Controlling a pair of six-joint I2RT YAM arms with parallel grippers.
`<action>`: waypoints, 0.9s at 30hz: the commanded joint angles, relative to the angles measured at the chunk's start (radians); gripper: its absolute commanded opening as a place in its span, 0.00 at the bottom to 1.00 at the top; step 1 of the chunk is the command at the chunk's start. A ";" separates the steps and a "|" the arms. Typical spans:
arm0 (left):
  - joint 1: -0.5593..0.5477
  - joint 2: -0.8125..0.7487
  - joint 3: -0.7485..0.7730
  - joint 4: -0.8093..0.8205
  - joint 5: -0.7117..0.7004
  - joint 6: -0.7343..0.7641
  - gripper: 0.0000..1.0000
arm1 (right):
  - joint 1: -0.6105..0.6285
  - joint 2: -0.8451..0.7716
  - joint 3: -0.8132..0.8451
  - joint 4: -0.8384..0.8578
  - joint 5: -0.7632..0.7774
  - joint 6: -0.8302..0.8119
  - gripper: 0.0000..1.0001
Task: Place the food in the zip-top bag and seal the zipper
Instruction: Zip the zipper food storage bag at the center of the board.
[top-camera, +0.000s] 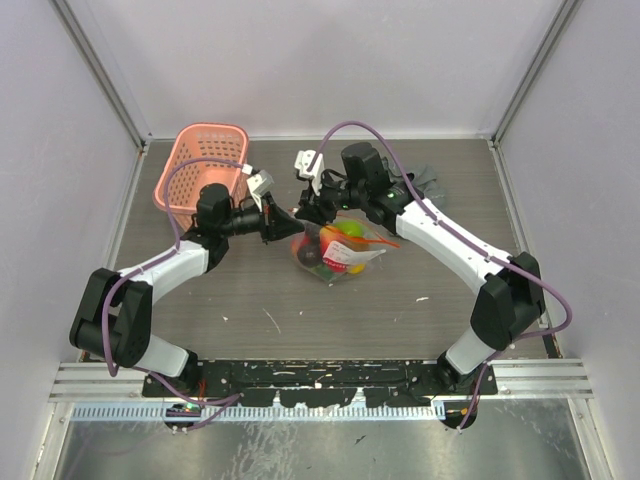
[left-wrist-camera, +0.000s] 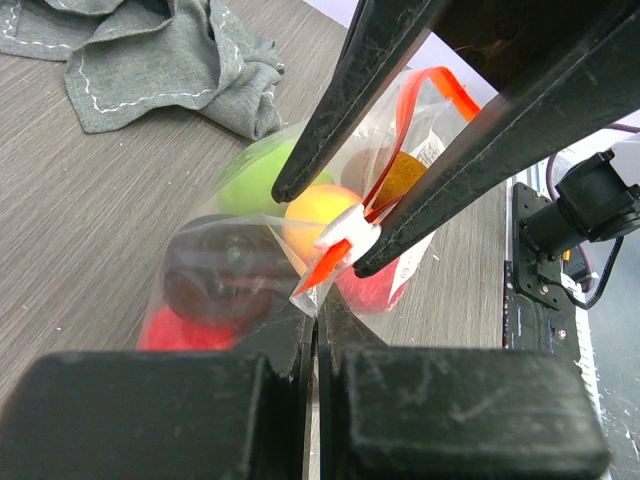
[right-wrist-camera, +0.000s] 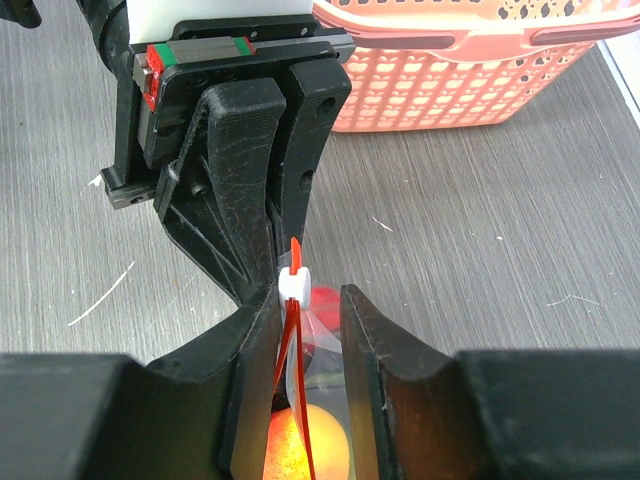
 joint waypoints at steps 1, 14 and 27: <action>0.002 -0.037 0.036 0.016 -0.009 0.025 0.00 | 0.004 0.002 0.053 0.043 -0.031 -0.012 0.35; 0.002 -0.035 0.039 -0.002 -0.021 0.032 0.00 | 0.009 0.024 0.066 0.036 -0.034 -0.014 0.32; 0.016 -0.034 0.036 -0.036 -0.089 0.023 0.00 | -0.006 -0.044 0.009 -0.033 0.030 -0.033 0.07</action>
